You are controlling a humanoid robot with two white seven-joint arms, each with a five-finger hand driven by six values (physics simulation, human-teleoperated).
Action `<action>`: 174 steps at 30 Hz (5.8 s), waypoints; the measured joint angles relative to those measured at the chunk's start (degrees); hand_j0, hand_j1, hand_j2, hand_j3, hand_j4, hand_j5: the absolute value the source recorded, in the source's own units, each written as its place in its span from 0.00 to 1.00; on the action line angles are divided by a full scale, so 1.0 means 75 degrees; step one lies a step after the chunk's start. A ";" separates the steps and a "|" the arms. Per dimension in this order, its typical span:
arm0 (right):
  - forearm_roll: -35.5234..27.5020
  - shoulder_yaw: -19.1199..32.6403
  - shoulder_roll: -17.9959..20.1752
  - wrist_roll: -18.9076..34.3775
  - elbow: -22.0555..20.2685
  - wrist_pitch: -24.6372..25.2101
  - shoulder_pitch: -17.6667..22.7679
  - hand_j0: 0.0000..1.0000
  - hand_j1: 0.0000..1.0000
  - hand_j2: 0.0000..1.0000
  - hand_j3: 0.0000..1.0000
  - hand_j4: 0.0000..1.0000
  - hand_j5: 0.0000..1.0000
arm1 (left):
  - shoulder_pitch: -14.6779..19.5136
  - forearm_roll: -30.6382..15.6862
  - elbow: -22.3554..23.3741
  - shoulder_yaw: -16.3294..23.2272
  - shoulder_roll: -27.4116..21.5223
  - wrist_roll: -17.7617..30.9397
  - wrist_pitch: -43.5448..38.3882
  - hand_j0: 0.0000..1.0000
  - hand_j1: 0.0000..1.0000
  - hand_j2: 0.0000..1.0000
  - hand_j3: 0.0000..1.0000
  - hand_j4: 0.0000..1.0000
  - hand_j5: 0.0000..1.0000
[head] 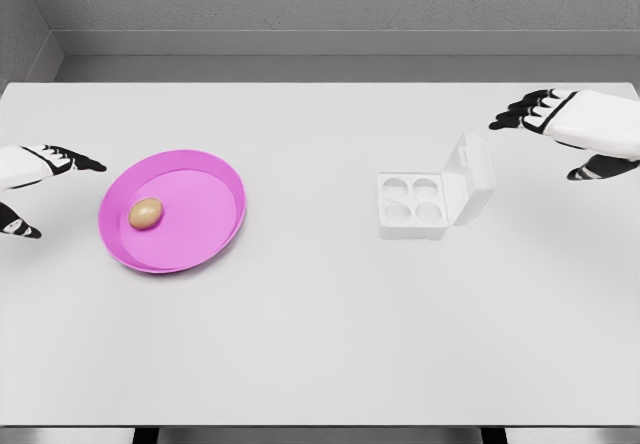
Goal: Pack egg into the box and close the box lid
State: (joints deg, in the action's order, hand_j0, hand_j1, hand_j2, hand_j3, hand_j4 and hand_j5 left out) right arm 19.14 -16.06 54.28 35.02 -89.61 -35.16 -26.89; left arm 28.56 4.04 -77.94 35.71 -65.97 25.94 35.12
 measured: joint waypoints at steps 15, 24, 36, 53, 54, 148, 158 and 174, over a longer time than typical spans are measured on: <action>-0.0018 0.0392 0.0374 0.0002 -0.0066 -0.0003 0.0890 1.00 1.00 1.00 1.00 1.00 1.00 | 0.1067 0.0074 -0.0097 0.1317 0.1375 0.0151 0.0001 1.00 1.00 1.00 1.00 1.00 1.00; -0.0015 0.0378 0.0402 0.0001 -0.0093 -0.0001 0.1137 1.00 1.00 1.00 1.00 1.00 1.00 | 0.1078 0.0551 0.0005 0.1470 0.1617 0.0176 0.0000 1.00 1.00 1.00 1.00 1.00 1.00; -0.0015 0.0387 0.0417 0.0001 -0.0097 0.0000 0.1137 1.00 1.00 1.00 1.00 1.00 1.00 | 0.1254 0.0978 0.0352 0.1413 0.1761 0.0220 -0.0001 0.86 0.86 0.86 0.86 0.86 0.86; -0.0015 0.0417 0.0418 0.0001 -0.0144 0.0000 0.1195 1.00 1.00 1.00 1.00 1.00 1.00 | 0.1242 0.1215 0.0575 0.1431 0.1903 0.0270 0.0000 0.86 0.86 0.86 0.86 0.86 0.86; -0.0015 0.0417 0.0418 0.0001 -0.0154 0.0000 0.1195 1.00 1.00 1.00 1.00 1.00 1.00 | 0.1242 0.1236 0.0607 0.1430 0.1915 0.0271 0.0000 0.86 0.86 0.86 0.86 0.86 0.86; -0.0064 0.0846 0.0687 0.0001 -0.0260 0.0000 0.1266 1.00 1.00 1.00 1.00 1.00 1.00 | 0.3586 0.1838 0.0553 0.2594 0.5976 0.0636 0.0019 0.35 0.35 0.35 0.35 0.35 0.35; -0.0057 0.0820 0.0698 0.0001 -0.0227 0.0000 0.1312 1.00 1.00 1.00 1.00 1.00 1.00 | 0.3715 0.2265 0.1554 0.2602 0.7306 0.0702 0.0016 0.35 0.35 0.35 0.35 0.35 0.35; -0.0029 0.0751 0.0698 0.0001 -0.0211 0.0000 0.1406 1.00 1.00 1.00 1.00 1.00 1.00 | 0.3703 0.2353 0.2957 0.2591 0.7868 0.0721 0.0010 0.46 0.46 0.46 0.46 0.46 0.46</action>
State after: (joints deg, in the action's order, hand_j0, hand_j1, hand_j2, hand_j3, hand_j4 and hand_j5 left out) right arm 18.92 -10.43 59.51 35.03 -91.20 -35.16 -16.35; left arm 56.34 21.69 -55.76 55.14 -6.96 31.34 35.19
